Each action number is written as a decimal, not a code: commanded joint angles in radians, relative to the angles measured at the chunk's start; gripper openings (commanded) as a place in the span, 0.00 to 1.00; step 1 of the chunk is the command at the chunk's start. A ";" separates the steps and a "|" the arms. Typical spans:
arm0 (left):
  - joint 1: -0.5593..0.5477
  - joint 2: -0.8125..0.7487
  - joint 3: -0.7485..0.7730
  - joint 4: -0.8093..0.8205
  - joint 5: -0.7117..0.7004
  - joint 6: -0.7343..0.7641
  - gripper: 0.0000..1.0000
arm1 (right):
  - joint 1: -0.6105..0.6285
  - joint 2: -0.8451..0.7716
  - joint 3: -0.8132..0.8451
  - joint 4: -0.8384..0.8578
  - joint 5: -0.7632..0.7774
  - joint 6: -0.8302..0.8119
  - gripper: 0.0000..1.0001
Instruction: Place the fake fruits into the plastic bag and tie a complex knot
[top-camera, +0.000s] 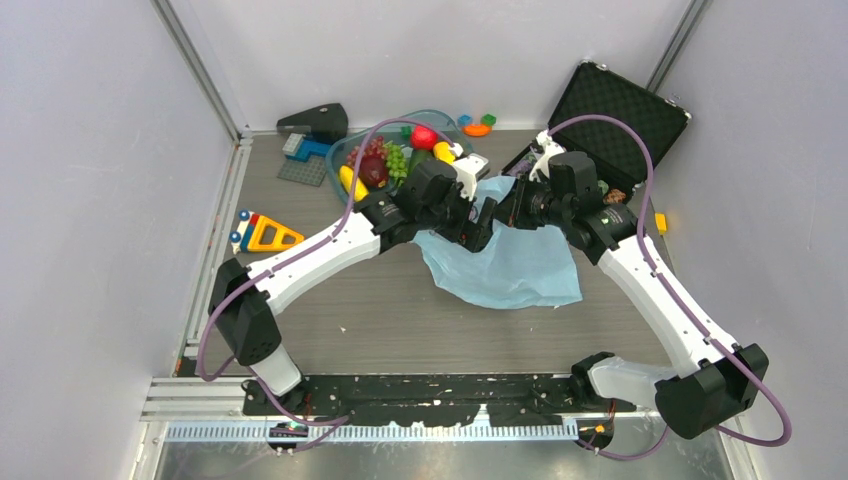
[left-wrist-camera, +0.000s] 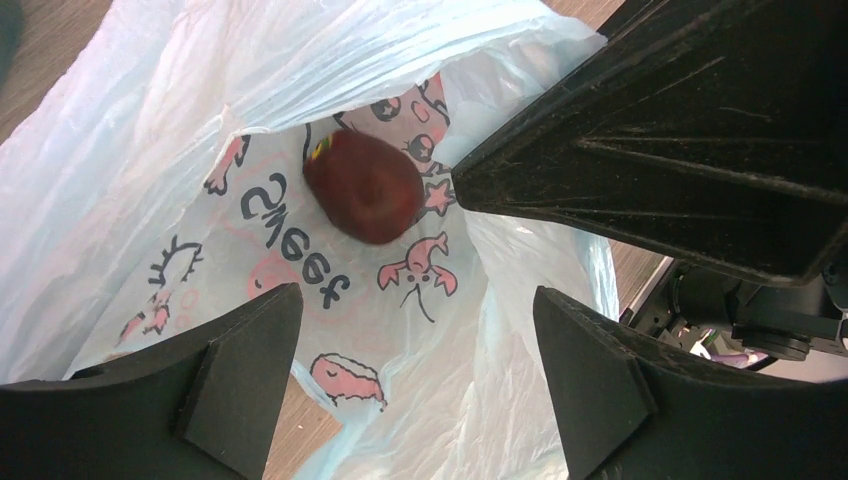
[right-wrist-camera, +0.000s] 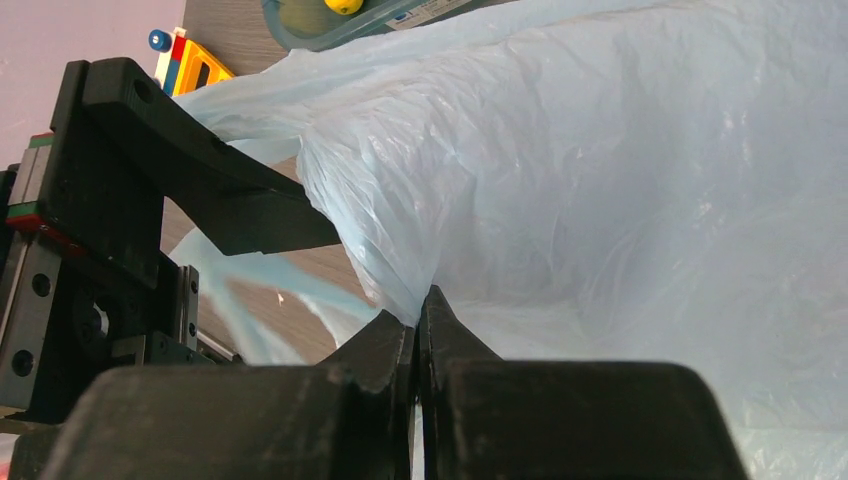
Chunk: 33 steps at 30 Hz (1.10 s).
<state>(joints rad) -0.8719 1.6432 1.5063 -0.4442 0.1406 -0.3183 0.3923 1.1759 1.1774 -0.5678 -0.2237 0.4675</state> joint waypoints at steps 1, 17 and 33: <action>0.001 -0.051 -0.009 0.058 0.015 0.014 0.89 | -0.003 -0.008 -0.004 0.047 0.000 0.004 0.05; 0.001 -0.292 0.071 -0.099 0.231 0.268 0.90 | -0.003 0.005 -0.020 0.047 0.069 -0.012 0.05; 0.428 -0.279 0.187 -0.192 0.026 0.091 0.97 | -0.003 -0.002 -0.030 0.048 0.090 -0.013 0.05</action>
<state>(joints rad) -0.5446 1.3075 1.6531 -0.6201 0.2390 -0.1524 0.3923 1.1851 1.1442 -0.5533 -0.1551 0.4664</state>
